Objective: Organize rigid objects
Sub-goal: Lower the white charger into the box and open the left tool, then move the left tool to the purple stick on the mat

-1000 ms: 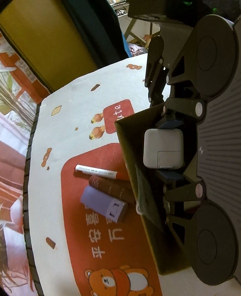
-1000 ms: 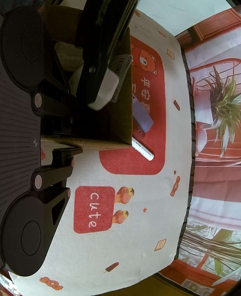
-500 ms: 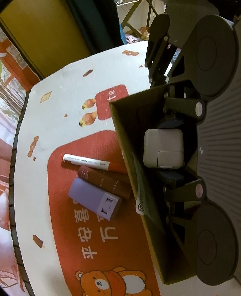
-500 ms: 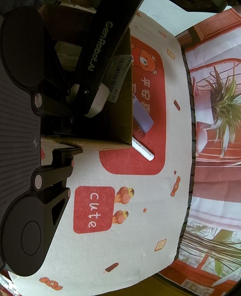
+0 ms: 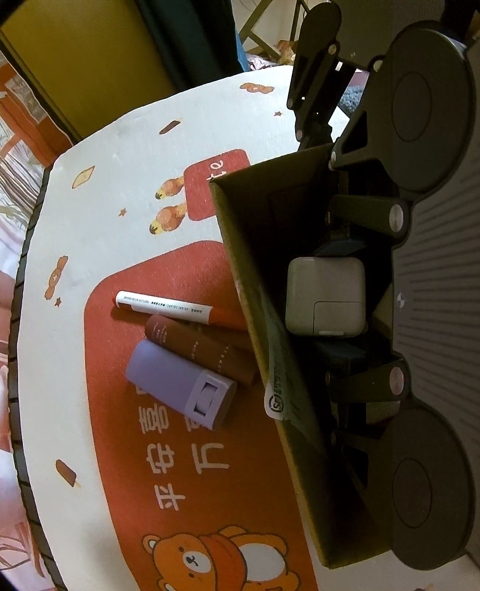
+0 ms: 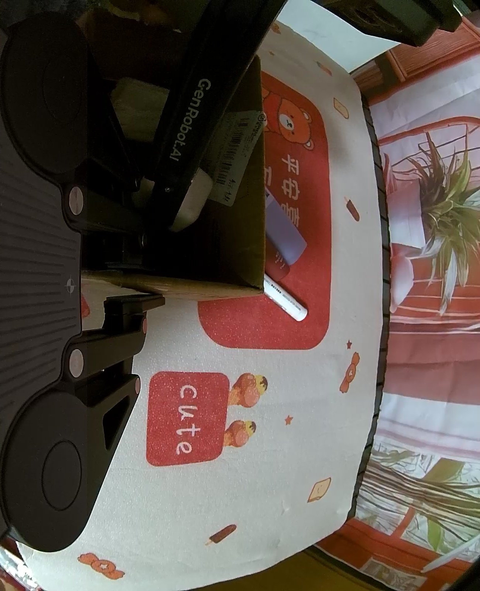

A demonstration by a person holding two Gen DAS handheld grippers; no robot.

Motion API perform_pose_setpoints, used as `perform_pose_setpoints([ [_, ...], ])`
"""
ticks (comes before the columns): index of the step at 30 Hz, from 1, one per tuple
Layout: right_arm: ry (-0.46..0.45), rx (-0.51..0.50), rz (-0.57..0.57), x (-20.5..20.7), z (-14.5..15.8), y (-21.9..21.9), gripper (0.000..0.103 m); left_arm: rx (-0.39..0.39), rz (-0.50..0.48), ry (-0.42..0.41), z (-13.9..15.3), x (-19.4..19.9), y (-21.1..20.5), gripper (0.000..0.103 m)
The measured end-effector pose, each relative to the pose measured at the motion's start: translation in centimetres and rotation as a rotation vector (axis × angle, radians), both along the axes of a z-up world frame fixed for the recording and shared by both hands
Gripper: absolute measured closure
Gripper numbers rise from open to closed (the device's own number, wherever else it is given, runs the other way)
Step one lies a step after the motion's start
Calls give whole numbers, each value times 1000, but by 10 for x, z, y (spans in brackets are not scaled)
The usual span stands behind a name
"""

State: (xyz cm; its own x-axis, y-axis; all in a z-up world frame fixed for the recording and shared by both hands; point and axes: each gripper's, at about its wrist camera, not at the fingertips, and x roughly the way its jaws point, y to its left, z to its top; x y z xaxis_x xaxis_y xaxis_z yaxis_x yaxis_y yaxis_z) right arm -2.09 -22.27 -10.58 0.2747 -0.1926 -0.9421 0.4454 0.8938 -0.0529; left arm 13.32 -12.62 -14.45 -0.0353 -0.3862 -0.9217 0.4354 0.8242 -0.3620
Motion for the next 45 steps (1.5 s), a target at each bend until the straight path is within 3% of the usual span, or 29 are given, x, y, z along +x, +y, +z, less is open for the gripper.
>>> perform_pose_setpoints([
  [4,0,0,-1,0,0,0,92,4,-2,0,0,0,0,53],
  [8,0,-1,0,0,0,0,91,-12,9,-4,3,2,5,44],
  [15,0,0,0,0,1,0,91,-11,10,-9,8,3,10,42],
  [20,0,-1,1,0,1,1,91,-11,11,-30,15,1,16,30],
  [30,0,-1,0,0,1,1,91,6,9,-96,33,-5,27,19],
  [40,0,0,0,0,1,0,91,-38,-16,-187,70,-16,37,17],
  [45,0,0,0,0,1,1,91,-80,-11,-264,99,-15,48,9],
])
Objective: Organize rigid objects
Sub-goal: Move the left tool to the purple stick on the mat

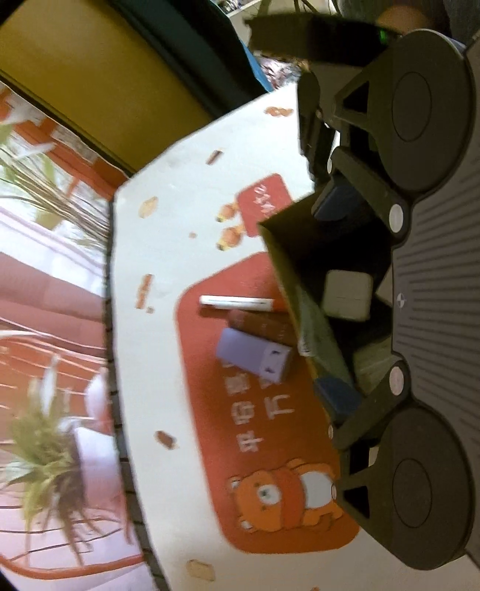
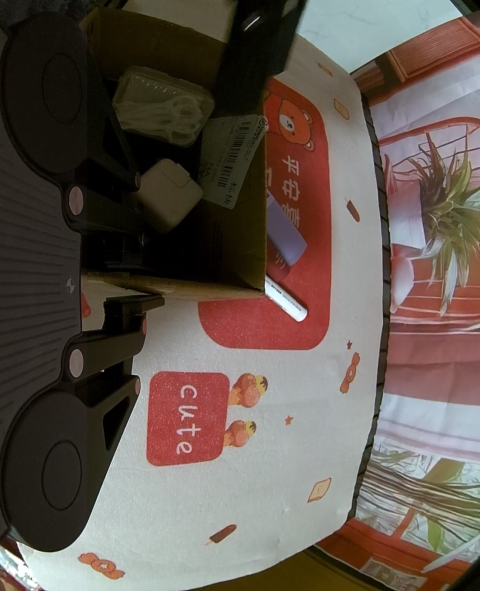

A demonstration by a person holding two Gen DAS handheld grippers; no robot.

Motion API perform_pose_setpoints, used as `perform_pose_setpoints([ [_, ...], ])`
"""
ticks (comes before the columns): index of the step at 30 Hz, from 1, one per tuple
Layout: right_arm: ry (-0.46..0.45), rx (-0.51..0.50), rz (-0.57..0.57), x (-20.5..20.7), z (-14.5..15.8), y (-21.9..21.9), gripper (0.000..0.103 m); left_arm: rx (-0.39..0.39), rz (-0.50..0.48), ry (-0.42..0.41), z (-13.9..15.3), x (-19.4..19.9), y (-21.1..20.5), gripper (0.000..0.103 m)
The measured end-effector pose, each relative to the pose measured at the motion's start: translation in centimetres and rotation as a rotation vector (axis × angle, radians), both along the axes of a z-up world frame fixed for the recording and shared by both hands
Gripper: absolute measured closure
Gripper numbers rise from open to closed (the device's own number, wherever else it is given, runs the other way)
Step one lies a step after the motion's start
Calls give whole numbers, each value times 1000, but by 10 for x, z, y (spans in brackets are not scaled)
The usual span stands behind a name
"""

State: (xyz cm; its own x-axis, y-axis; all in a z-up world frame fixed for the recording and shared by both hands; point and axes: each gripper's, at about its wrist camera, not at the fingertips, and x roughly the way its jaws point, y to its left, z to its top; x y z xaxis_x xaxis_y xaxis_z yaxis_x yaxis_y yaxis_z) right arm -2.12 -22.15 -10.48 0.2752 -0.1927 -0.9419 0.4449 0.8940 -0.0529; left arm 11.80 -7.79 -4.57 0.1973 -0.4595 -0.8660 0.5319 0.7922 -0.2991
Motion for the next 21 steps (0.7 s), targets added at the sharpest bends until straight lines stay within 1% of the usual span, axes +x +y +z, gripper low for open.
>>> perform_pose_setpoints([
  [3,0,1,0,0,0,0,90,-10,2,-69,16,4,3,8],
  [6,0,1,-1,0,0,0,90,-11,31,-127,26,13,6,8],
  [9,0,3,0,0,0,0,90,-6,58,-169,31,21,7,6],
  [12,-1,1,0,0,0,0,90,26,70,-218,28,33,6,6],
  [14,0,2,0,0,0,0,90,35,52,-227,21,45,4,6],
  [16,1,1,0,0,0,0,90,48,12,-217,11,59,-2,6],
  [19,1,2,0,0,0,0,89,47,-57,-173,-7,80,-13,6],
  [21,1,4,-1,0,1,0,90,48,-83,-154,-20,89,-19,8],
])
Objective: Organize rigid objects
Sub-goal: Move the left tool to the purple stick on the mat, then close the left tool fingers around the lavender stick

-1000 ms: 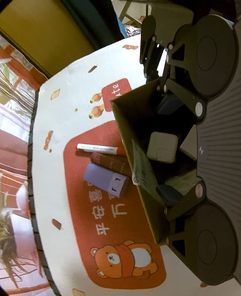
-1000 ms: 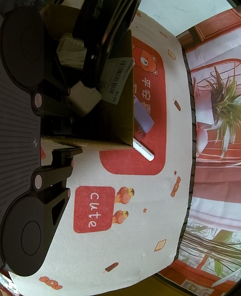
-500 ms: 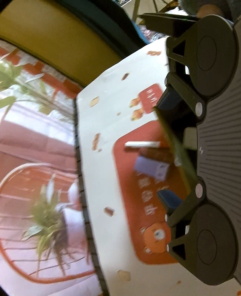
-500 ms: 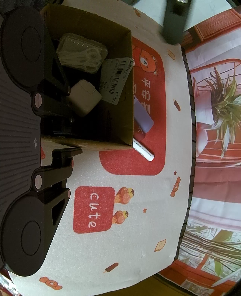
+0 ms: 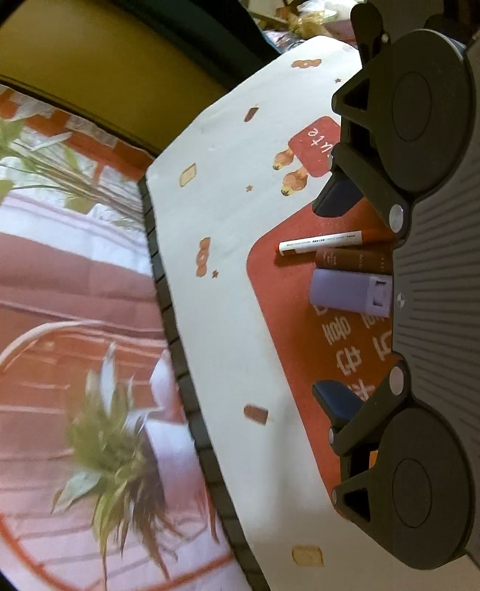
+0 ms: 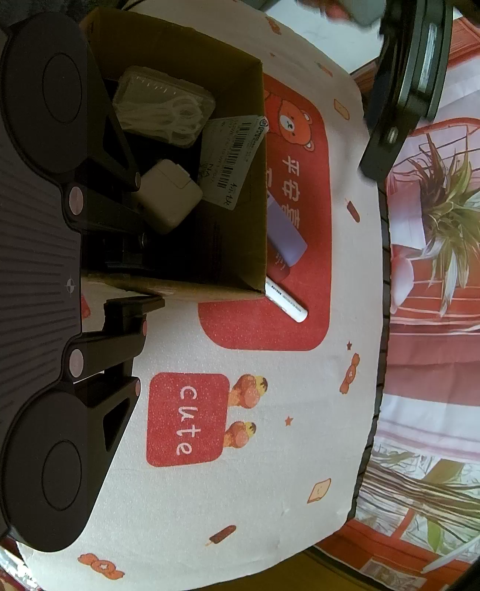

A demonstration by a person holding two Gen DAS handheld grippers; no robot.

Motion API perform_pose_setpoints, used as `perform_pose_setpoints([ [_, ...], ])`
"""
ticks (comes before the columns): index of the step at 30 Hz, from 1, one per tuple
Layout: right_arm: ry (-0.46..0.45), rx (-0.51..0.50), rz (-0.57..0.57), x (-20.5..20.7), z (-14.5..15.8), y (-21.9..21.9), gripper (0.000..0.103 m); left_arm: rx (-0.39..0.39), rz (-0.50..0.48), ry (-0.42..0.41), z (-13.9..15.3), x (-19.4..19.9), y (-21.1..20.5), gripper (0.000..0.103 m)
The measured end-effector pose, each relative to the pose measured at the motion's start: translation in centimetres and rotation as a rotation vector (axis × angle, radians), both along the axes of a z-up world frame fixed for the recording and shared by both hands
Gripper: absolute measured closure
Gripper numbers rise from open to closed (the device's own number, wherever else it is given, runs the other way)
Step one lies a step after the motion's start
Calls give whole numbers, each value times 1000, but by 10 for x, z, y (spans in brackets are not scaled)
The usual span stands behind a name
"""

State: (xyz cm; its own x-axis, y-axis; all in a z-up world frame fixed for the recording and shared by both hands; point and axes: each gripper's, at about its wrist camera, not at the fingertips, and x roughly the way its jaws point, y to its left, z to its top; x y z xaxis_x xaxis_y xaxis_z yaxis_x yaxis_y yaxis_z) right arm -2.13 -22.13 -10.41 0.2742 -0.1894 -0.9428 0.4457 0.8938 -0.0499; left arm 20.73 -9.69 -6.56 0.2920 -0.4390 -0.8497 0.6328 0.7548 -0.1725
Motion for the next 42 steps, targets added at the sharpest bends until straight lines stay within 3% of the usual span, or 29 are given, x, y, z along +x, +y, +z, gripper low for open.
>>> perform_pose_setpoints([
  [3,-1,3,-1,0,0,-1,90,29,-23,28,-20,8,-8,10],
  [10,3,4,0,1,-1,-2,90,88,-25,180,-74,38,-16,17],
  [14,2,4,-1,1,-2,-2,90,127,-63,208,-91,40,-21,23],
  [23,8,8,-2,1,-3,-3,91,197,-126,218,-108,36,-32,23],
  [42,6,5,-1,0,-4,-3,91,191,-72,244,-106,49,-17,31],
])
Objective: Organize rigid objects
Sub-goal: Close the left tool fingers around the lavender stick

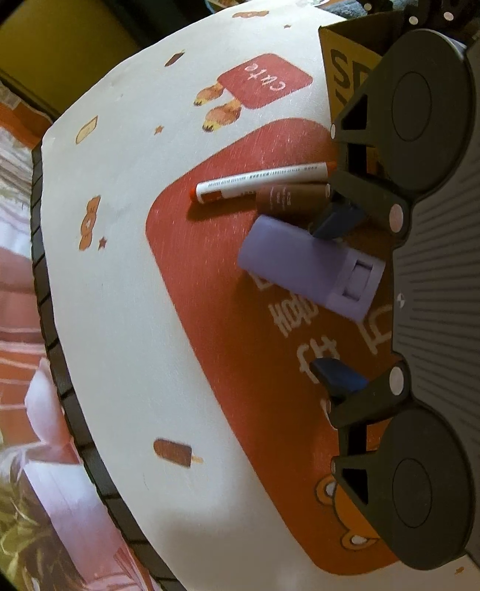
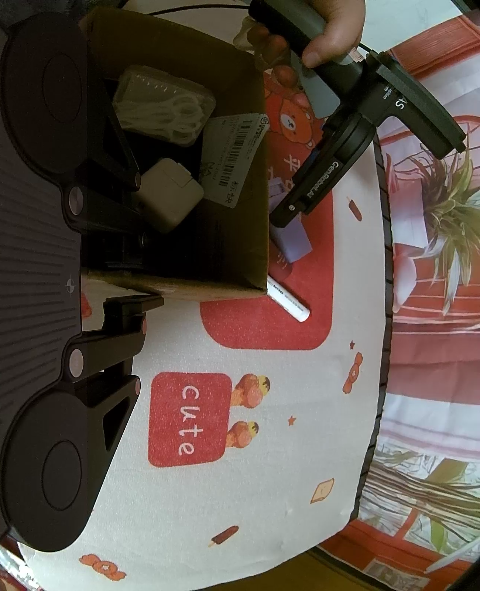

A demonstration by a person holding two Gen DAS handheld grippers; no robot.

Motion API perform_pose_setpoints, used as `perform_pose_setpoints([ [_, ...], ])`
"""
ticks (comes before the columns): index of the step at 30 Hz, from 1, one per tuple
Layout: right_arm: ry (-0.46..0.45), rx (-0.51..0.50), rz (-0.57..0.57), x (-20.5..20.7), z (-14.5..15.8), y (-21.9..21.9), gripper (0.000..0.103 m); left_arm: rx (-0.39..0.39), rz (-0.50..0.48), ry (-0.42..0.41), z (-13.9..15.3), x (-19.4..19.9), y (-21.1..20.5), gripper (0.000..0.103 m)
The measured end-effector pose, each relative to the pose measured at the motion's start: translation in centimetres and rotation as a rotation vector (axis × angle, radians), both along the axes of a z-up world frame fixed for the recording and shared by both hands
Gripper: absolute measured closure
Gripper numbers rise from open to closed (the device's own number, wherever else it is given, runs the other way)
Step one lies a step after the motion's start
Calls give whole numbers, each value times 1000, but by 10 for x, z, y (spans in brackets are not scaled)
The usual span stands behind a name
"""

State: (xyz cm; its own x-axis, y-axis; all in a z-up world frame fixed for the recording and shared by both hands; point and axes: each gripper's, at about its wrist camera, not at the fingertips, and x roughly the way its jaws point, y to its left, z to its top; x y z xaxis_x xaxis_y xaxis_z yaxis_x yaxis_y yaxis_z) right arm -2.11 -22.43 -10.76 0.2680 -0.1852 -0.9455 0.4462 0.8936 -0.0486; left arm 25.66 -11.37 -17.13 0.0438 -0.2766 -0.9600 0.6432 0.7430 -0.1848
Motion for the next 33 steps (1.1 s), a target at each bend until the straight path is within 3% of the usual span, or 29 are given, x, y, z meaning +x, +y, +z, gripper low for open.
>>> perform_pose_setpoints([
  [1,0,1,0,0,0,0,91,6,11,-3,0,2,2,33],
  [3,0,-1,-1,0,0,0,91,43,31,-10,-3,5,6,56],
  [4,0,0,-1,0,0,0,91,60,42,-20,-5,6,9,59],
  [7,1,0,2,0,0,1,91,18,51,6,-3,10,11,58],
  [13,2,2,-1,0,1,-1,91,-26,6,-15,3,4,-1,42],
  [17,2,6,0,1,0,-1,91,-76,38,17,6,6,-6,34],
  [18,2,7,-1,1,0,-1,91,-89,61,31,6,8,-6,27],
  [21,3,9,0,1,0,-1,91,-139,174,73,10,18,3,21],
  [26,3,10,-1,1,-1,-1,91,-171,386,187,4,34,14,20],
  [33,1,13,-1,1,-1,-1,91,-160,588,323,-15,43,9,20],
])
